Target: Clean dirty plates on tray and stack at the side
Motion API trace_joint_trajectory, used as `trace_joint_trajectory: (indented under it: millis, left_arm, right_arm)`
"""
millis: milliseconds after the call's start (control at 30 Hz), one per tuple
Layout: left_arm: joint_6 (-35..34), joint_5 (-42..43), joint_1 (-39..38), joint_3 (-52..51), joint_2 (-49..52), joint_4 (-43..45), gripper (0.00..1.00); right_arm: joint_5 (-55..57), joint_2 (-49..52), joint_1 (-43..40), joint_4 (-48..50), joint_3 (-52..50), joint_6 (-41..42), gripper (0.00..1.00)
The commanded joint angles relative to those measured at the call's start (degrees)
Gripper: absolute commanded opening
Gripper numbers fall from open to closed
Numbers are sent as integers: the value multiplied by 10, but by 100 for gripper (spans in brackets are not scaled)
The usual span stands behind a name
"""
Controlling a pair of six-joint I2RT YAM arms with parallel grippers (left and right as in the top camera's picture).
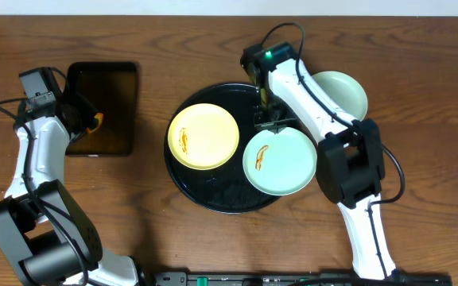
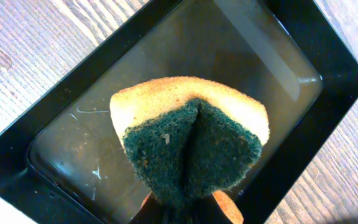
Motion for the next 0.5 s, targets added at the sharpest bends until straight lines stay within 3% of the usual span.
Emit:
trace_joint_trajectory:
  millis: [0, 467]
  left_arm:
    - [5, -5, 1, 3, -1, 0, 8]
    - [5, -5, 1, 3, -1, 0, 8]
  right_arm:
    - [6, -4, -10, 35, -32, 2, 2]
    - [6, -4, -14, 179, -60, 8, 1]
